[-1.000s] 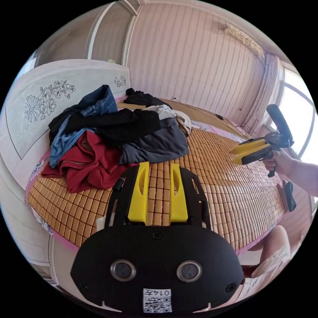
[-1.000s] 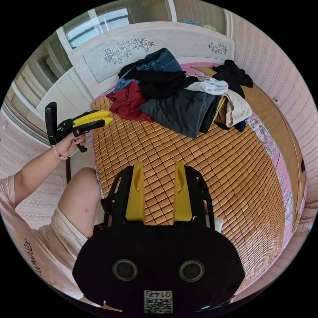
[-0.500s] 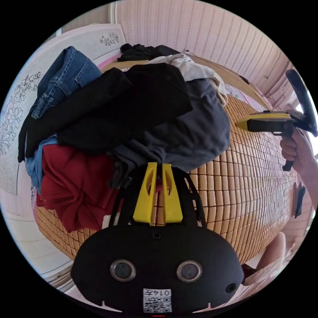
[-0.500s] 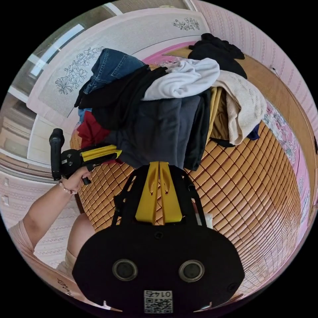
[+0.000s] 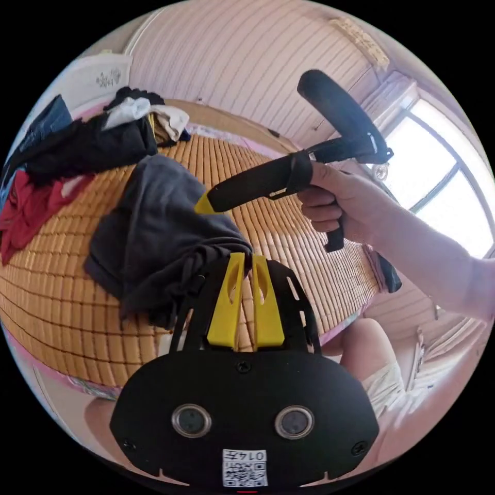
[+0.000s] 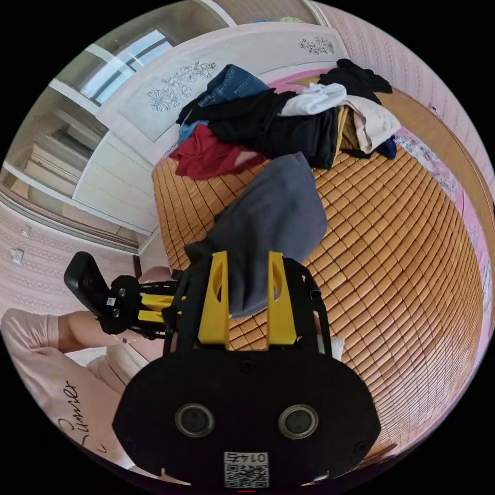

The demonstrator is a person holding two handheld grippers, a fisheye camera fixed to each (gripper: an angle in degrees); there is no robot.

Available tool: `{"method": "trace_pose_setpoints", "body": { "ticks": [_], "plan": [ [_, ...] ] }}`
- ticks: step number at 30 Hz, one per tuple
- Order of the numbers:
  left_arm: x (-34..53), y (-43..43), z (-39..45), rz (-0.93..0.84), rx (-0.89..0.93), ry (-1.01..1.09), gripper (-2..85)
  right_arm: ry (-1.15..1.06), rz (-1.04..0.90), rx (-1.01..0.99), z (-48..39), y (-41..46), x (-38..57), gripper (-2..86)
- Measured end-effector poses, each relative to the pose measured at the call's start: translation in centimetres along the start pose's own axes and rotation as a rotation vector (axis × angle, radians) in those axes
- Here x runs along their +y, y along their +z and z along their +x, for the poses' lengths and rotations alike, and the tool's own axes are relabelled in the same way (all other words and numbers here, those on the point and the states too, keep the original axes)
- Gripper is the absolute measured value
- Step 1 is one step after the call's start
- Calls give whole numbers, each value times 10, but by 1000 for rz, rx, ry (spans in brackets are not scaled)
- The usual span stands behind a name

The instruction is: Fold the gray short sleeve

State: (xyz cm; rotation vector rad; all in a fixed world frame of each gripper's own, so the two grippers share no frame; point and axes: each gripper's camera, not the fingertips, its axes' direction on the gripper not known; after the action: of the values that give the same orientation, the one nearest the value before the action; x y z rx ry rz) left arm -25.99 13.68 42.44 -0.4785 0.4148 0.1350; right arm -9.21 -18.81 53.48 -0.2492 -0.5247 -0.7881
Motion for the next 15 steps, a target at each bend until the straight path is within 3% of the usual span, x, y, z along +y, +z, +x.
{"method": "trace_pose_setpoints", "body": {
  "ticks": [4,8,11,15],
  "plan": [
    [21,-8,30,-30,-62,98,3,59,-135,158,1,45,50,116],
    [38,-78,20,74,-75,183,-2,88,10,131,-14,24,68,113],
    [40,-106,-24,124,-209,123,-6,-31,45,136,-48,26,59,98],
    [22,-94,-84,17,-342,2,-6,-97,7,89,-81,58,36,100]
  ]
}}
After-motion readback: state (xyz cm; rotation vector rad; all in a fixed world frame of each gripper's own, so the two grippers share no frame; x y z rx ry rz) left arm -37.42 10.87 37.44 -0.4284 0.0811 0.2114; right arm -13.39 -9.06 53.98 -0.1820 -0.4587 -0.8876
